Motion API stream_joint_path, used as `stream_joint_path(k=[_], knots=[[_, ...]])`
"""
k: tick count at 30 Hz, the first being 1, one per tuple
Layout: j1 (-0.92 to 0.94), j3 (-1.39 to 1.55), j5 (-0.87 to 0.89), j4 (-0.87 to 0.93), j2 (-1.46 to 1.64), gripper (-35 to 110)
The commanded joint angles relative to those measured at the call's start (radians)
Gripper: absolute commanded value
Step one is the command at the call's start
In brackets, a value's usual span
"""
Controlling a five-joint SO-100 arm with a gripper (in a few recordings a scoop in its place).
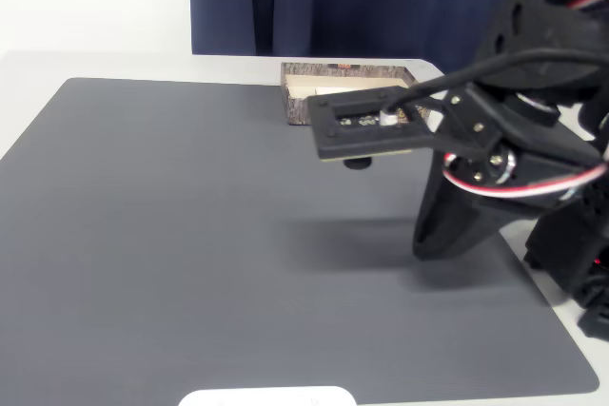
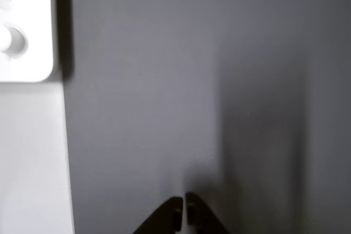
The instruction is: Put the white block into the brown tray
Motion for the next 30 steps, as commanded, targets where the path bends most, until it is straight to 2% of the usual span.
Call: stream_joint_path(k=[1, 16, 24, 30], knots=[[-0.009, 0.080, 0.028, -0.020, 0.158, 0], [0.011, 0.367, -0.026, -0.110, 0.517, 0], [0.040, 0.380, -0.130, -0.103, 0.531, 0], [0.044, 0.380, -0.144, -0.028, 0.531, 0]])
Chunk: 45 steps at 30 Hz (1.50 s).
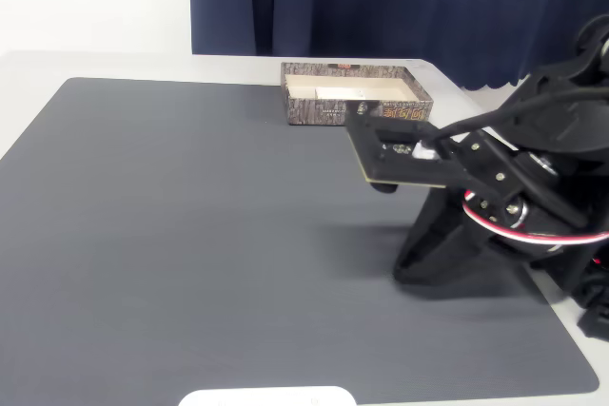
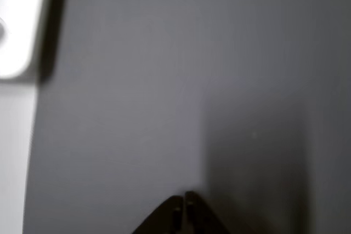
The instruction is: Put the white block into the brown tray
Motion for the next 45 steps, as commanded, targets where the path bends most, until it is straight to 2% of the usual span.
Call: stream_joint_path(k=[1, 12, 45], knots=[[0.000, -0.003, -0.028, 0.015, 0.005, 0], [0.000, -0.003, -0.040, 0.167, 0.005, 0], [0.015, -0.003, -0.023, 0.169, 0.005, 0]])
